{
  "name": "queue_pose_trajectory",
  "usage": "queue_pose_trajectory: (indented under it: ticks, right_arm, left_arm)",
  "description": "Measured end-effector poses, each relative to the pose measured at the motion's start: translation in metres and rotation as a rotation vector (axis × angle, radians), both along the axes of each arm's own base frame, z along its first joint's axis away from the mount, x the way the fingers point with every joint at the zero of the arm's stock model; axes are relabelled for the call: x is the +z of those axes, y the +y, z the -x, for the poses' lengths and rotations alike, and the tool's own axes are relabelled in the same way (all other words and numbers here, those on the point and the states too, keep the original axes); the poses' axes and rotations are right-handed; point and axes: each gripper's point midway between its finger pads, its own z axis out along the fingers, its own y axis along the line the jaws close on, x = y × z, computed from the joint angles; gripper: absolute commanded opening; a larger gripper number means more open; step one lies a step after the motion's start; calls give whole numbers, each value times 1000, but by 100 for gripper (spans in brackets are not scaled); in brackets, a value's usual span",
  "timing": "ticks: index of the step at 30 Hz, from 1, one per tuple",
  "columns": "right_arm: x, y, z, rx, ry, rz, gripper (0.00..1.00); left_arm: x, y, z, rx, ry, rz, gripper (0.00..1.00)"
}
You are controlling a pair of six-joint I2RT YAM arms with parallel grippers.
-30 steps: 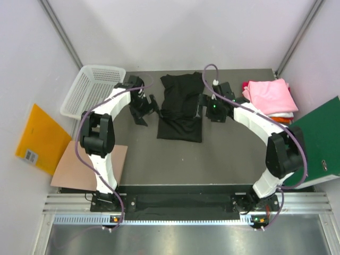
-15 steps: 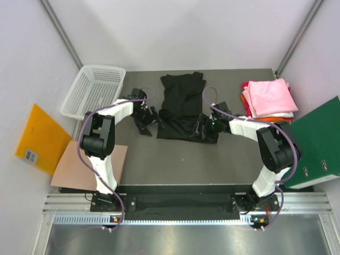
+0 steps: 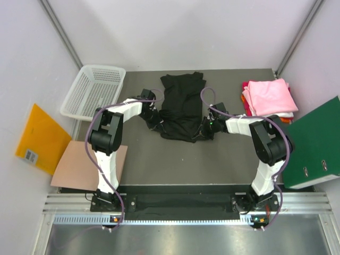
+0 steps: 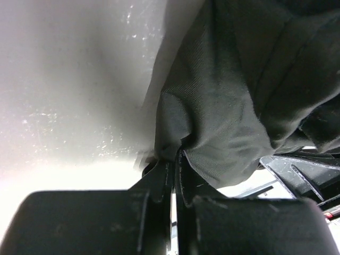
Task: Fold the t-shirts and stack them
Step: Grab one side of the 2/3 rectangular tshirt with both arms, then fold the long partially folded tshirt into a neat square
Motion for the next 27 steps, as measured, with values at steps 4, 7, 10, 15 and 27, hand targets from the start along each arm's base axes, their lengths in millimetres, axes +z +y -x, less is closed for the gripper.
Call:
queue_pose_trajectory:
  ticks: [4,7,10,15,27]
  right_arm:
    - [5,-3,5,14,-9,15,0]
    - [19,-6,18,34,-25,18,0]
    - [38,-8,37,61,-44,9,0]
    - [71,-9,67,99,-76,-29,0]
    - [132,-6,56,144,-148,-41,1]
  left_arm:
    - [1,4,9,-4,3,-12,0]
    - [6,13,40,-11,41,-34,0]
    - [20,17,70,-31,65,-44,0]
    - [62,17,102,-68,38,-34,0]
    - [152,9,64,-60,-124,21,0]
